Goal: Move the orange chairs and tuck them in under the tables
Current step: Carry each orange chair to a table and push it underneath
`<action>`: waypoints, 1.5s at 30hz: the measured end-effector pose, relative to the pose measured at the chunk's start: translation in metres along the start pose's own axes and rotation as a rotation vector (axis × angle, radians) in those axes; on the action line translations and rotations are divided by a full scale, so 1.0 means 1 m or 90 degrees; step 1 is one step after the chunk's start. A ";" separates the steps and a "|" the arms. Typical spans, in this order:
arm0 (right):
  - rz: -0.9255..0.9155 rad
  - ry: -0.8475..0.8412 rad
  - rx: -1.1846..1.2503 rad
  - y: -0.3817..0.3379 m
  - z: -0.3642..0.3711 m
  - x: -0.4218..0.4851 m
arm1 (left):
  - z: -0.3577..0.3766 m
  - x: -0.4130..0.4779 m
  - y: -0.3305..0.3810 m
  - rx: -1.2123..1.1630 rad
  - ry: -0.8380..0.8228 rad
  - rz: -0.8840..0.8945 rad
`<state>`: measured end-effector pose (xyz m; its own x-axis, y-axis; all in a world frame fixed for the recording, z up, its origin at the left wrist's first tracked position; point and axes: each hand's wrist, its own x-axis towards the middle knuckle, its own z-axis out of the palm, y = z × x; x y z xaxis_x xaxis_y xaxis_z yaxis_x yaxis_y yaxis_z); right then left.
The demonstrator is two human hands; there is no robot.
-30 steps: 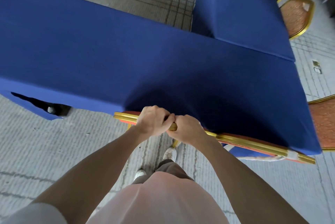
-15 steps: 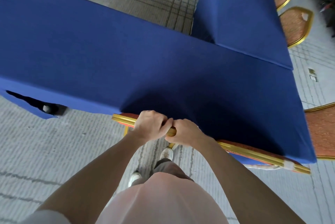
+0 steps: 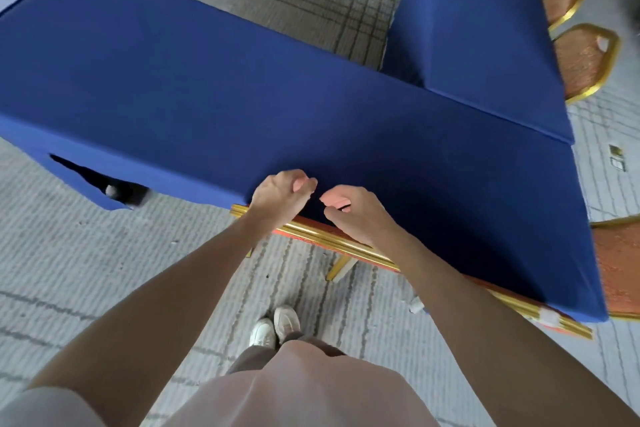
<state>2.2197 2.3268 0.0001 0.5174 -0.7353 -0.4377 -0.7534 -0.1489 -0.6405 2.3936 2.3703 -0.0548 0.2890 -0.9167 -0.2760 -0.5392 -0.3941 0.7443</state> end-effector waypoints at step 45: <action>-0.951 -0.680 -0.096 -0.867 0.862 -0.352 | -0.604 -0.906 -0.507 -0.130 1.146 -0.684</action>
<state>3.0405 3.2847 0.1660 0.6692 0.7233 0.1704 0.5269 -0.3002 -0.7951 2.8825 3.4409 0.1855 0.6836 0.7202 0.1184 0.3574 -0.4718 0.8061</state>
